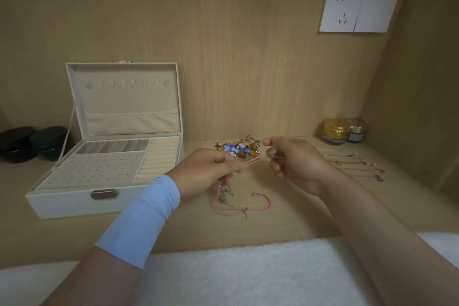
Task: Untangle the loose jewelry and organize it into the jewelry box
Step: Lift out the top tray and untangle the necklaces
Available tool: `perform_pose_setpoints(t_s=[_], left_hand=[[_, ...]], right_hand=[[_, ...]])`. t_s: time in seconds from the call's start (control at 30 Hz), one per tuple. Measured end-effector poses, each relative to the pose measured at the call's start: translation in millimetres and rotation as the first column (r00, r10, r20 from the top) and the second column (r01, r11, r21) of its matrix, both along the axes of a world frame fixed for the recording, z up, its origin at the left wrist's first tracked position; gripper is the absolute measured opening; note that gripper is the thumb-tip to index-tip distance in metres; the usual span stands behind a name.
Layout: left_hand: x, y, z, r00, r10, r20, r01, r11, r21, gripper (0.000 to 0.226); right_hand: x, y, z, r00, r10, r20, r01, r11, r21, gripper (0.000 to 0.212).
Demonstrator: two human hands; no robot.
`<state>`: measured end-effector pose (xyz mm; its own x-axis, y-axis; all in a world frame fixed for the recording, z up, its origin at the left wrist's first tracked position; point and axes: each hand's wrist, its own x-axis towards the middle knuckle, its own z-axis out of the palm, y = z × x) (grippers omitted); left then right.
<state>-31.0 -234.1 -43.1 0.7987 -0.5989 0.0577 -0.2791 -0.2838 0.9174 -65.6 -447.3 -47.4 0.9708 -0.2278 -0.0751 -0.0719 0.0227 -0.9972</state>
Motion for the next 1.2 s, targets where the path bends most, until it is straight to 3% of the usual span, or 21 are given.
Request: perform_pose_setpoints(t_s=[0.07, 0.13, 0.23, 0.33, 0.4, 0.47, 0.57, 0.67, 0.73, 0.83, 1.0, 1.2], left_hand=[[-3, 3, 5, 0.998, -0.048, -0.030, 0.047, 0.999, -0.018, 0.017], [-5, 5, 6, 0.995, -0.061, -0.074, 0.058, 0.998, -0.031, 0.012], [-5, 5, 1, 0.985, -0.026, -0.173, 0.020, 0.999, -0.038, 0.006], [-1, 1, -5, 0.967, 0.069, -0.244, -0.082, 0.996, -0.043, 0.004], [2, -3, -10, 0.968, 0.153, -0.198, -0.156, 0.988, -0.001, 0.006], [7, -5, -15, 0.979, 0.202, -0.040, -0.197, 0.975, 0.103, 0.012], [7, -6, -18, 0.980, 0.191, 0.063, -0.199, 0.962, 0.186, 0.015], [4, -8, -16, 0.971, 0.188, -0.149, -0.185, 0.982, 0.036, 0.008], [1, -7, -13, 0.933, 0.167, -0.318, -0.199, 0.977, -0.070, 0.007], [0, -5, -11, 0.892, 0.123, -0.436, -0.206, 0.967, -0.149, 0.013], [1, -5, -11, 0.858, 0.091, -0.505, -0.218, 0.955, -0.199, 0.013], [-2, -4, -10, 0.863, 0.102, -0.494, -0.203, 0.967, -0.154, 0.009]], right_hand=[[-1, 0, 1, 1.000, -0.021, -0.006, 0.020, 0.998, -0.063, 0.030], [-2, -1, -1, 0.998, -0.054, 0.011, 0.055, 0.971, -0.231, 0.033], [-1, 0, -9, 0.997, -0.043, 0.063, 0.070, 0.843, -0.534, 0.031], [4, 2, -18, 0.999, -0.009, 0.044, 0.036, 0.744, -0.667, 0.024], [7, 3, -23, 0.999, -0.006, 0.047, 0.039, 0.671, -0.740, 0.018], [8, 5, -26, 0.999, -0.001, 0.041, 0.033, 0.625, -0.780, 0.013], [8, 10, -28, 1.000, 0.029, -0.006, -0.022, 0.567, -0.823, 0.025], [6, 14, -26, 0.999, 0.053, 0.003, -0.021, 0.453, -0.891, 0.035], [0, 18, -19, 0.992, 0.079, 0.101, 0.060, 0.408, -0.911, 0.022], [-11, 28, -8, 0.967, 0.141, 0.212, 0.117, 0.493, -0.862, 0.010], [-19, 44, -12, 0.965, 0.244, 0.097, -0.049, 0.527, -0.848, 0.007], [-14, 41, -18, 0.954, 0.291, 0.076, -0.147, 0.672, -0.725, 0.003]])
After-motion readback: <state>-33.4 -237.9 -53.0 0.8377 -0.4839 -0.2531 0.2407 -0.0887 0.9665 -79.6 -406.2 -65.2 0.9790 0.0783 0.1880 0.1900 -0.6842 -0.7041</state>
